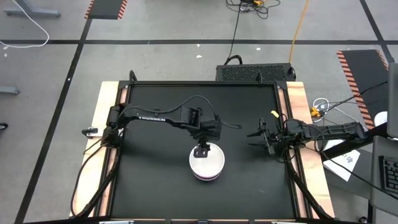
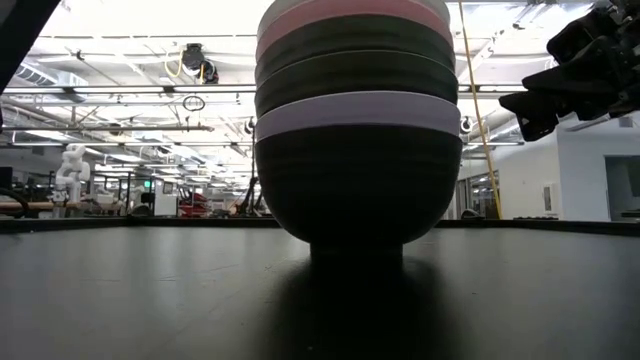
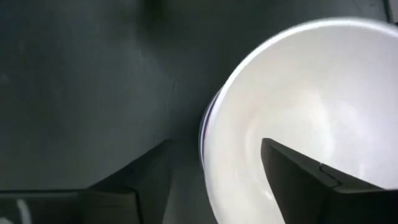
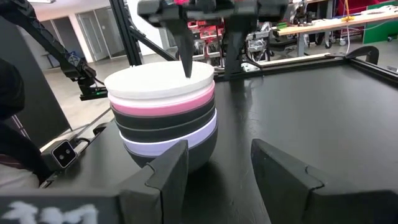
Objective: Nest bowls inside each other
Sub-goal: Return to Home Position
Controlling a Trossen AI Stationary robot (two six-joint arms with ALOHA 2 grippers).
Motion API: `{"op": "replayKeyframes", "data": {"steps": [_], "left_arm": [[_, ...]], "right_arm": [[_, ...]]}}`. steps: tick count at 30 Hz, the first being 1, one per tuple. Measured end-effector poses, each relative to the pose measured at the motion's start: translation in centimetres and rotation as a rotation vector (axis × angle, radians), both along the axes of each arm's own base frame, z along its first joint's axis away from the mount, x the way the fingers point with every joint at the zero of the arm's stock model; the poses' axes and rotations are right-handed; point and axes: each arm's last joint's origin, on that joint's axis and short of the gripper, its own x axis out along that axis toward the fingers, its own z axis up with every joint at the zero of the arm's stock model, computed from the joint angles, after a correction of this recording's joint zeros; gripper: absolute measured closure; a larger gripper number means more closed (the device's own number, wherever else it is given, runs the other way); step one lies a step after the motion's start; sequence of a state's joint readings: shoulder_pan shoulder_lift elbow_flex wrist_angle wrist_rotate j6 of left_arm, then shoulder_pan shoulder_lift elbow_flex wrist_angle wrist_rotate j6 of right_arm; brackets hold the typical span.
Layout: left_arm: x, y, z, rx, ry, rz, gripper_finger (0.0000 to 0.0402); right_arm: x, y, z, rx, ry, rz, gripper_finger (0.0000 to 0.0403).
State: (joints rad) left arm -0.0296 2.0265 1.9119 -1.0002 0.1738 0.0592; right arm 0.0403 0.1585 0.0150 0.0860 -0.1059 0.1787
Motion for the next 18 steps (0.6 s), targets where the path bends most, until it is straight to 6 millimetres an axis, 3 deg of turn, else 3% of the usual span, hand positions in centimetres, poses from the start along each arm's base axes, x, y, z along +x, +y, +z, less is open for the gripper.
{"op": "replayKeyframes", "data": {"steps": [5, 10, 15, 18], "left_arm": [[-0.3, -0.3, 2.5, 0.035, -0.031, -0.066, 0.0143], [-1.4, -0.4, 6.3, 0.018, -0.112, -0.14, 0.0142], [-4.7, -0.5, 10.7, -0.003, -0.263, -0.211, 0.0153], [-7.1, -0.5, 12.1, 0.02, -0.348, -0.179, 0.0161]], "right_arm": [[0.0, 0.0, 0.0, 0.002, 0.0, 0.0, 0.0234], [0.0, 0.0, 0.0, 0.01, 0.002, 0.001, 0.0234], [0.0, 0.0, 0.0, -0.004, -0.001, 0.004, 0.0234], [0.0, 0.0, 0.1, -0.006, -0.013, 0.005, 0.0234]]}}
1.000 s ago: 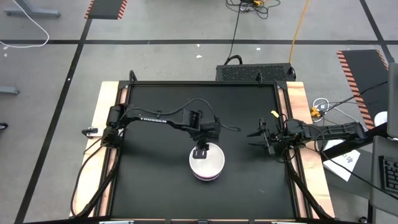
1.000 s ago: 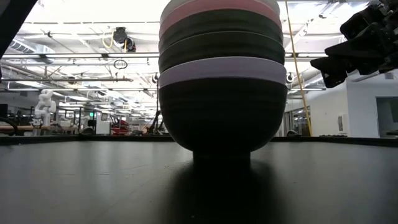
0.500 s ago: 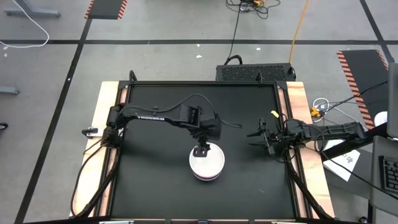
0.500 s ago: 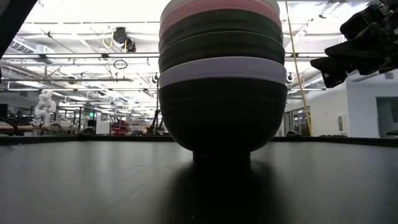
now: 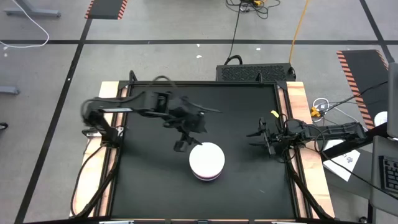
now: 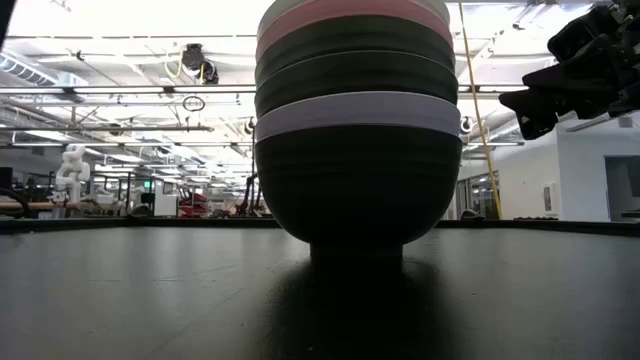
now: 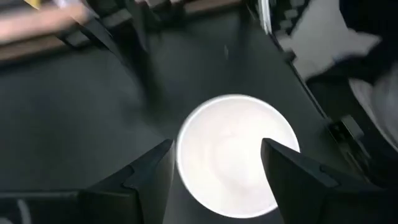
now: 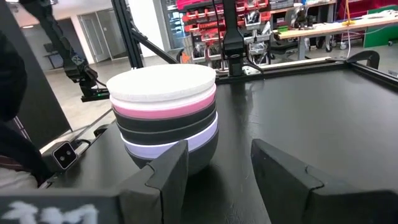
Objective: Nest bowls inside each other
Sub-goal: Return to Home Position
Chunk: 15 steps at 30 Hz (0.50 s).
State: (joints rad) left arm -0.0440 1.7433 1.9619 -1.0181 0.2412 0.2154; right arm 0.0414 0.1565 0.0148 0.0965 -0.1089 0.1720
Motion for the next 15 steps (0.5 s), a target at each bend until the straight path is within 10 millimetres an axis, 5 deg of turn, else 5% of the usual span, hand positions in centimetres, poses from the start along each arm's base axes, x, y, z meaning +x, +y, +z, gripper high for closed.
{"op": "replayKeyframes", "data": {"steps": [5, 15], "left_arm": [[-3.9, 0.1, -0.8, 0.005, -0.187, 0.025, 0.0174], [-11.1, 1.8, -8.9, -0.025, -0.401, 0.101, 0.0193]], "right_arm": [[0.0, 0.0, 0.3, -0.037, -0.038, 0.002, 0.0234], [0.0, 0.0, 0.7, -0.082, -0.088, 0.002, 0.0234]]}}
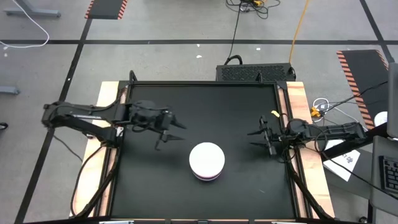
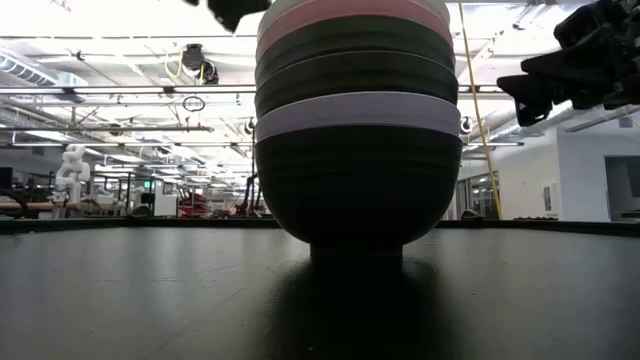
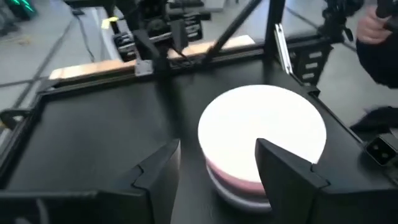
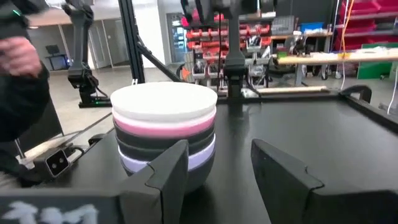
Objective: Nest bowls inside each other
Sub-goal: Return to Home Position
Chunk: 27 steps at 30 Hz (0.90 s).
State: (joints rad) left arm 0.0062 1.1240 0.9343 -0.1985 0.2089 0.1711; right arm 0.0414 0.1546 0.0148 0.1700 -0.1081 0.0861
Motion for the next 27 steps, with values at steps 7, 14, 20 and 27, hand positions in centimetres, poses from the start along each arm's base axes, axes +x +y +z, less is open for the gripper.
{"op": "replayKeyframes", "data": {"steps": [7, 14, 20, 27], "left_arm": [[-6.4, 0.8, -3.1, -0.026, -0.151, 0.096, 0.0204], [-10.6, 1.0, -5.2, -0.072, -0.313, 0.139, 0.022], [-11.9, 1.2, -7.2, -0.082, -0.296, 0.17, 0.0241], [-13.8, 1.0, -8.6, -0.074, -0.376, 0.161, 0.0258]], "right_arm": [[-0.1, -0.1, 1.0, 0.0, -0.103, -0.021, 0.0234], [-0.2, -0.6, 0.9, -0.057, -0.101, -0.137, 0.0234], [-0.5, -0.6, 1.0, -0.038, -0.113, -0.138, 0.0234], [-0.7, -0.6, 0.6, -0.018, -0.086, -0.135, 0.0234]]}}
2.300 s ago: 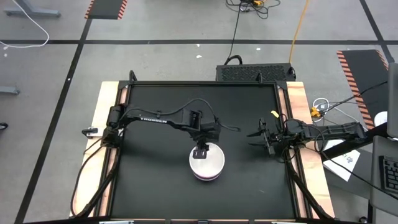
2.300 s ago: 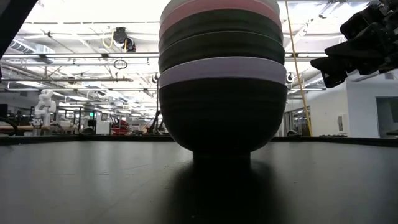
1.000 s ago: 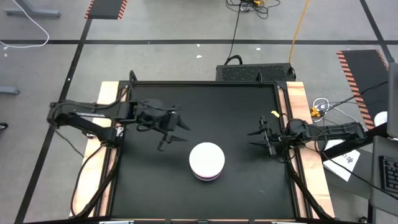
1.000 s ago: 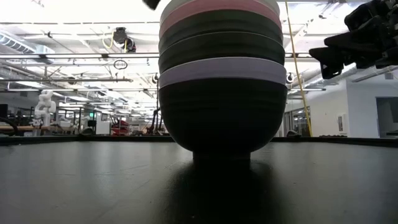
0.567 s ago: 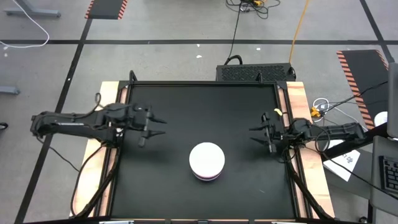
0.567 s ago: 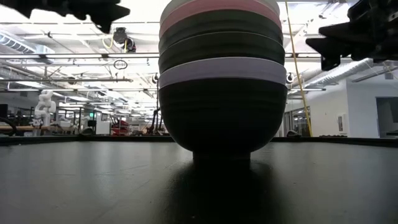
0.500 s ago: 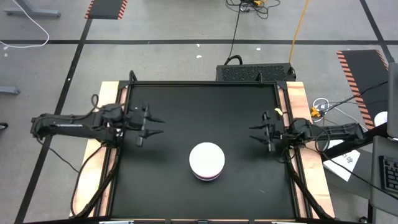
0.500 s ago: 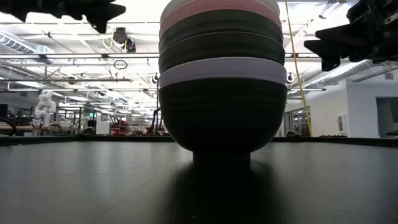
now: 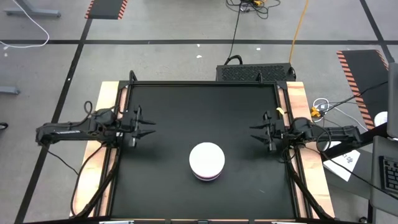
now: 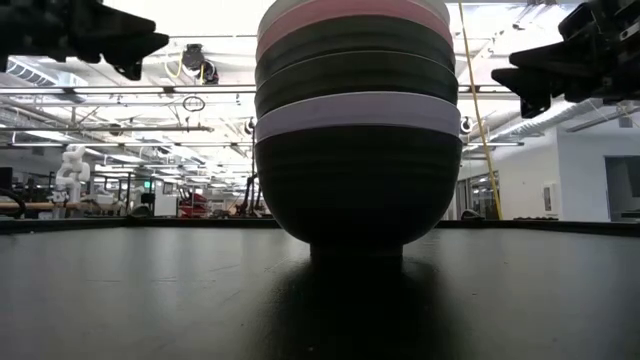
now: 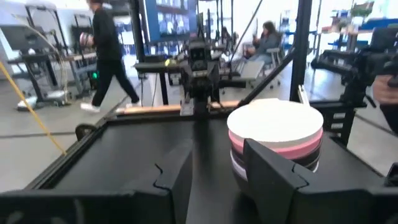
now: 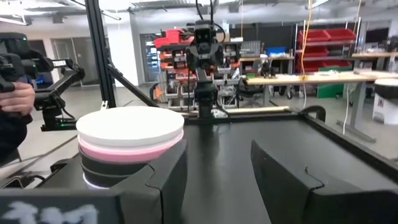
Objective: Nest bowls inside each other
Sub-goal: Return to Home Position
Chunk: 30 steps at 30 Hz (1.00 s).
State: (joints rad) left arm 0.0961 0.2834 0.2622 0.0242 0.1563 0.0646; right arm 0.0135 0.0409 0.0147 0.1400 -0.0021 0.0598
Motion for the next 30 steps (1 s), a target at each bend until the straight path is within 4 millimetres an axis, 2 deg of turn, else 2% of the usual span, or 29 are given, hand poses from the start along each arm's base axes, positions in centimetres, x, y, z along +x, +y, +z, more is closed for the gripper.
{"op": "replayKeyframes", "data": {"steps": [5, 14, 30], "left_arm": [[-1.1, -0.1, -1.1, -0.02, -0.036, -0.001, 0.0261], [-1.6, -0.2, -3.7, -0.002, -0.001, -0.006, 0.0261], [-2.1, -0.3, -5.4, -0.021, 0.146, -0.025, 0.0261]], "right_arm": [[-0.1, 0.0, -0.3, 0.024, 0.024, 0.001, 0.0234], [-0.2, 0.0, -0.2, 0.027, 0.01, 0.001, 0.0234], [-0.2, 0.0, -0.1, 0.066, 0.007, 0.0, 0.0234]]}}
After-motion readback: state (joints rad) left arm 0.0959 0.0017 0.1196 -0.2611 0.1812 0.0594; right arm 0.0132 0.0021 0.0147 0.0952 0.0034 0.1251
